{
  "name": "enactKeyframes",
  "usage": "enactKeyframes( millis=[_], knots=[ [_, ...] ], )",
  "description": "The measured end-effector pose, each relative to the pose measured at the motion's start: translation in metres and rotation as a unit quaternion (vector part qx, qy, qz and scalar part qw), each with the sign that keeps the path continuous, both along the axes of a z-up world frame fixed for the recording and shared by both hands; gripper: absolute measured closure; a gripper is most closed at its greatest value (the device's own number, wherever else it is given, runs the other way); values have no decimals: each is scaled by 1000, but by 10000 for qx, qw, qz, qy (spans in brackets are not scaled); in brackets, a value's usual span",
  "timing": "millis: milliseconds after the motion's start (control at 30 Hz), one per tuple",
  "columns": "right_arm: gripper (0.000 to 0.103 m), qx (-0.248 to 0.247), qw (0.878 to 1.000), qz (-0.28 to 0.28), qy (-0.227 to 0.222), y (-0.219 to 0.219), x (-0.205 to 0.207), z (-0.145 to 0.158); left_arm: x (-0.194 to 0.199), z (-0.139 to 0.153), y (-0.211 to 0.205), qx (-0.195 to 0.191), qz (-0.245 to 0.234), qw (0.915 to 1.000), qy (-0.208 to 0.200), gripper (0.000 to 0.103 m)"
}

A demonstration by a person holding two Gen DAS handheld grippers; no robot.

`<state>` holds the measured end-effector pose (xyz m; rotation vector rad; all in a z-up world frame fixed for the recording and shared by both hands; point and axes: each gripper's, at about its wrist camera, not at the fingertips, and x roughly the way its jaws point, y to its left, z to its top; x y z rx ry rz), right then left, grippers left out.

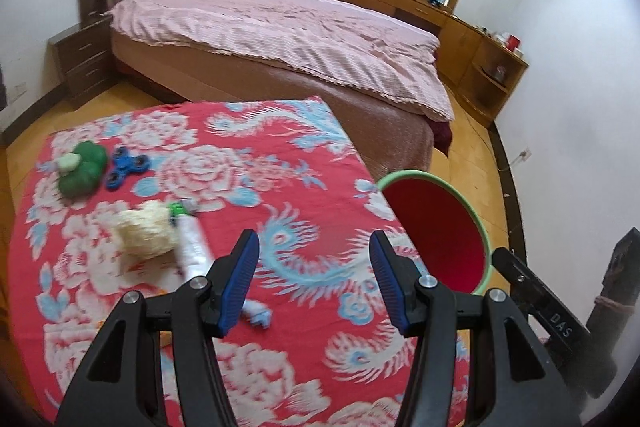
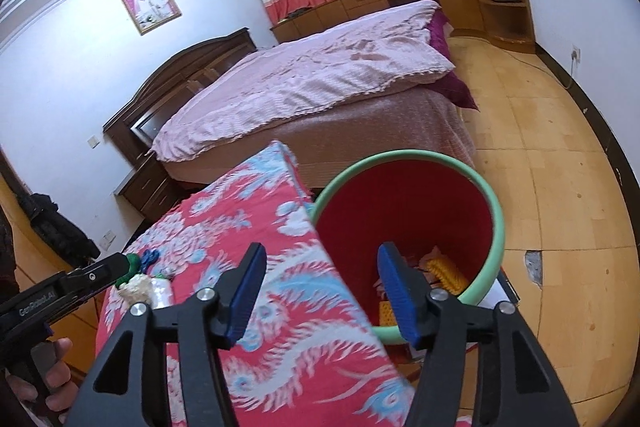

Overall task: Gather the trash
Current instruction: 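Move both open tools back toward the items on the table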

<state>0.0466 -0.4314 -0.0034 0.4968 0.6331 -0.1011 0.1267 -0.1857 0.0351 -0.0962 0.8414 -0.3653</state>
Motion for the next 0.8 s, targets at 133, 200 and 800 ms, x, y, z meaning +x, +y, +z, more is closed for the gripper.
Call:
enactKeyframes(
  millis=[133,200,800],
  knots=[
    [37,-34,9999,143,-66,19,-5,9,-6,3,23,34,258,9997,5,46],
    [36,-29,9997,221,-63,29,-7,11,-9,4,33,7,348,9994,-5,46],
    [34,-185,9970,754,23,96,-25,14,-35,-9,137,167,1150,9932,68,46]
  ],
)
